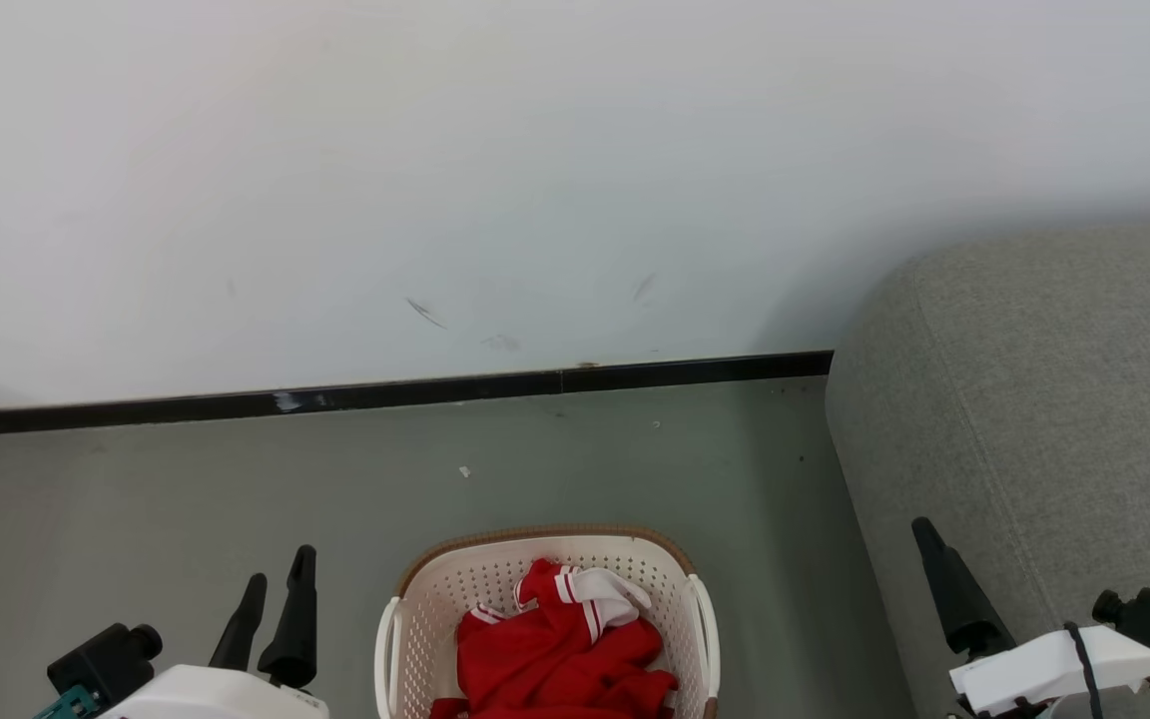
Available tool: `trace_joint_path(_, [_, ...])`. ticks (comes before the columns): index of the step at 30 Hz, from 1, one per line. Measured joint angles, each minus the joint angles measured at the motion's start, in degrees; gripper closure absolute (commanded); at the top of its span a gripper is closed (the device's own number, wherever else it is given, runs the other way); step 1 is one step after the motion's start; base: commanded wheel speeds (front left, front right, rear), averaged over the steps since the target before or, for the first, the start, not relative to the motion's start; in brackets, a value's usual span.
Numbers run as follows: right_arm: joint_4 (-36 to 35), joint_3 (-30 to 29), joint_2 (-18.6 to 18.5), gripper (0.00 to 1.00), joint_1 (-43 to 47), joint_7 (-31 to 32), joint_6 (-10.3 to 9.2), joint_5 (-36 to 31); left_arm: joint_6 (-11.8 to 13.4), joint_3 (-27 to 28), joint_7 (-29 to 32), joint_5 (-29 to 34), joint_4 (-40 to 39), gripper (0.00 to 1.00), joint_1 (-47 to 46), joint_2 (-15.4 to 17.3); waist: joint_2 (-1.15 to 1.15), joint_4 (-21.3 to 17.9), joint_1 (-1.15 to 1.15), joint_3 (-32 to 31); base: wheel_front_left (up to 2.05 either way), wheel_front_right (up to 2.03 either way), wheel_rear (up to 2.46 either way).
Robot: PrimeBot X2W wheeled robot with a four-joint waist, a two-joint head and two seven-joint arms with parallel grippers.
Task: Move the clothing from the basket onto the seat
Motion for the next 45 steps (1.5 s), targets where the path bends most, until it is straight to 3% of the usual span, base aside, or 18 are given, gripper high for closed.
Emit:
trace_joint_path(17, [-1.24, 1.11, 0.87, 0.00, 0.05, -1.98, 0.00, -18.03, 5.08, -2.35, -2.98, 16.31, -1.36, 0.00, 0.00, 0.99, 0.00, -0.05, -0.33, 0.49, 0.00, 0.00, 0.00])
trace_joint_path(45, [-4.07, 1.60, 1.88, 0.00, 0.12, -5.54, 0.00, -43.42, 12.22, -5.37, -8.81, 39.62, -3.96, 0.00, 0.09, 1.72, 0.00, 0.15, -0.37, 0.69, 0.00, 0.00, 0.00])
